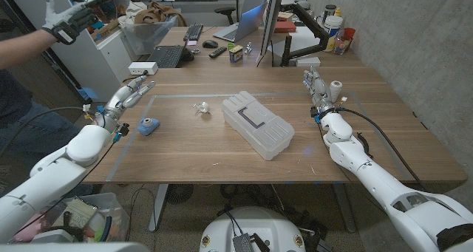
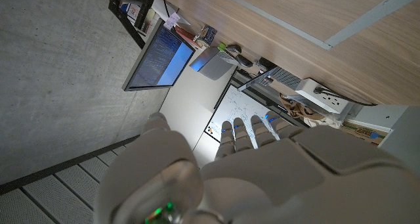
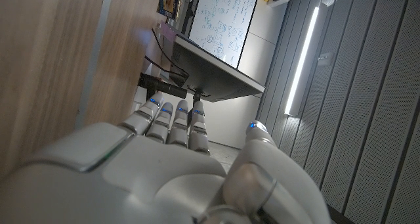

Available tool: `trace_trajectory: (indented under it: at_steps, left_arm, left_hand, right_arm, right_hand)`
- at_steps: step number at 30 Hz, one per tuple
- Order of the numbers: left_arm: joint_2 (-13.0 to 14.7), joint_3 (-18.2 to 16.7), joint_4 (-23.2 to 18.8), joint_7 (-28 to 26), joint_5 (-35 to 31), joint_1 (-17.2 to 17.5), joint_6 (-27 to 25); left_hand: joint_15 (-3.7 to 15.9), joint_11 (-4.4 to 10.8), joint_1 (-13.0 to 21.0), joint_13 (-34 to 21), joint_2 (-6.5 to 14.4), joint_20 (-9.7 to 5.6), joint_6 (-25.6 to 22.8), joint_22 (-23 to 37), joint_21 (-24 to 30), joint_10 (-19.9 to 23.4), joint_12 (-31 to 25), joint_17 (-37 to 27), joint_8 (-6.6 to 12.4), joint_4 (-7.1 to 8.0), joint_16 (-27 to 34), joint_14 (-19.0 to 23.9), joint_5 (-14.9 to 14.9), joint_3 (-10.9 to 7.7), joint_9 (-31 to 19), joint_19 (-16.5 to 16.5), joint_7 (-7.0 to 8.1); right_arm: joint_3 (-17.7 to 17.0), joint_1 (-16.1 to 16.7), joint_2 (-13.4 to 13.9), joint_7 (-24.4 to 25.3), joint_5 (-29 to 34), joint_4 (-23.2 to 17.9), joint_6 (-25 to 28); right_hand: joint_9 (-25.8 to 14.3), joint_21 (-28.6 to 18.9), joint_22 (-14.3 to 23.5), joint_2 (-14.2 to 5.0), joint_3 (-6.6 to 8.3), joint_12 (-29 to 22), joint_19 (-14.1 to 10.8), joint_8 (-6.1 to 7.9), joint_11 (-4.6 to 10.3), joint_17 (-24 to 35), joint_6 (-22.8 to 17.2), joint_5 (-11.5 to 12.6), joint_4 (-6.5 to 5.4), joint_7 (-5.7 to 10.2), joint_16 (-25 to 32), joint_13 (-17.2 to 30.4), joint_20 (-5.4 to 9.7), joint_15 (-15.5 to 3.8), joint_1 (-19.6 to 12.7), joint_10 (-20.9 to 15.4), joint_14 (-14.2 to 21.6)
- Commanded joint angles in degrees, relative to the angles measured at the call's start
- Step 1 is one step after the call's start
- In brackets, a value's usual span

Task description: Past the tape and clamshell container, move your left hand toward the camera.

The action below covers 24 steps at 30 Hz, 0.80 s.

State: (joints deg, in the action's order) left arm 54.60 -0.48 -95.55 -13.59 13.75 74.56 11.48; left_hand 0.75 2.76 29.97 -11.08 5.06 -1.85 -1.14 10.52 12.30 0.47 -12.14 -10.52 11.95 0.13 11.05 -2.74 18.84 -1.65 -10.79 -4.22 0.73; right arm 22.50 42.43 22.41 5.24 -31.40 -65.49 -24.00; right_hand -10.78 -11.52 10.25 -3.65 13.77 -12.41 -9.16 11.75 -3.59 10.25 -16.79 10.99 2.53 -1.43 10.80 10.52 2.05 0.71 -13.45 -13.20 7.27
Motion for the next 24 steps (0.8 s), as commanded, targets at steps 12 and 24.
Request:
trace_trajectory:
  at_steps: [12, 24]
  left_arm:
    - [1.9, -1.5, -1.8, -1.9, -5.3, 2.2, -3.8]
    - [2.1, -3.4, -2.5, -2.4, -6.8, 3.9, -5.0]
  left_hand:
    - [0.23, 0.82, 1.0, -0.1, -0.1, -0.02, -0.5, 0.3, 0.2, 0.5, -0.2, -0.4, 0.15, -0.42, 0.1, 0.4, -0.2, -0.15, -0.2, 0.4, 0.28]
    - [0.32, 0.91, 1.4, -0.1, 0.0, -0.38, -0.3, 0.3, 0.2, -0.5, 0.3, -0.4, 0.00, -0.67, 0.0, 0.2, -0.3, -0.18, -0.2, 0.6, 0.76]
  right_arm:
    - [-0.3, 0.4, 0.6, 0.0, -0.3, -0.7, 0.5]
    - [-0.2, 0.2, 0.6, 0.0, 0.0, -0.4, 0.3]
  right_hand:
    - [-0.2, 0.0, 0.3, -0.33, 0.26, -0.1, -0.6, -0.30, -0.22, 0.3, -0.7, -0.1, 0.30, -0.12, 0.0, 0.1, 0.08, 0.24, -0.1, -0.5, 0.3]
    - [-0.2, -0.1, 0.3, -0.31, 0.20, -0.1, -0.9, -0.31, 0.20, 0.3, -0.7, -0.1, 0.36, 0.11, 0.0, 0.1, -0.02, 0.22, -0.1, -0.7, 0.5]
